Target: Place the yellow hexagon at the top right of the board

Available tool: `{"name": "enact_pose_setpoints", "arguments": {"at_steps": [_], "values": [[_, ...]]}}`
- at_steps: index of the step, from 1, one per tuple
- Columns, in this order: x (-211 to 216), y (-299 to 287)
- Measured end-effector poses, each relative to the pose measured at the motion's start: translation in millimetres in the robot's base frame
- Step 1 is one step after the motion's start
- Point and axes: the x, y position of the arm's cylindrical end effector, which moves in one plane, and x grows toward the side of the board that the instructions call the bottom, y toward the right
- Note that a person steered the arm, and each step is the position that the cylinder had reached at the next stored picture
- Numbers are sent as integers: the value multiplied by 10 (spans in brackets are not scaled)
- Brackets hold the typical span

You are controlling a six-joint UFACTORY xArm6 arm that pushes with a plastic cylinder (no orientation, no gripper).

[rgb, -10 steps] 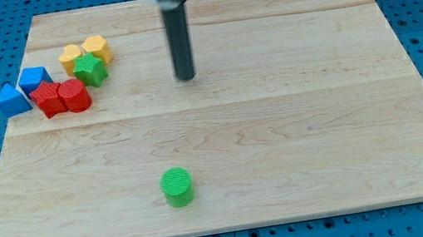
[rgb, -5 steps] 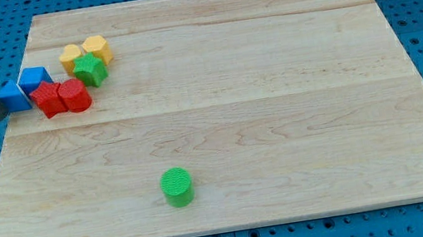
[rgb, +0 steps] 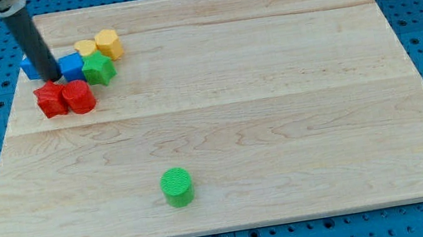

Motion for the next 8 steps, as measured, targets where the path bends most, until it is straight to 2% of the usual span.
{"name": "enact_pose_setpoints", "arguments": {"at_steps": [1, 3, 4, 7, 8], "values": [[-329, 188], [-367, 870], [-622, 1213], [-709, 2399], [-798, 2953]]}}
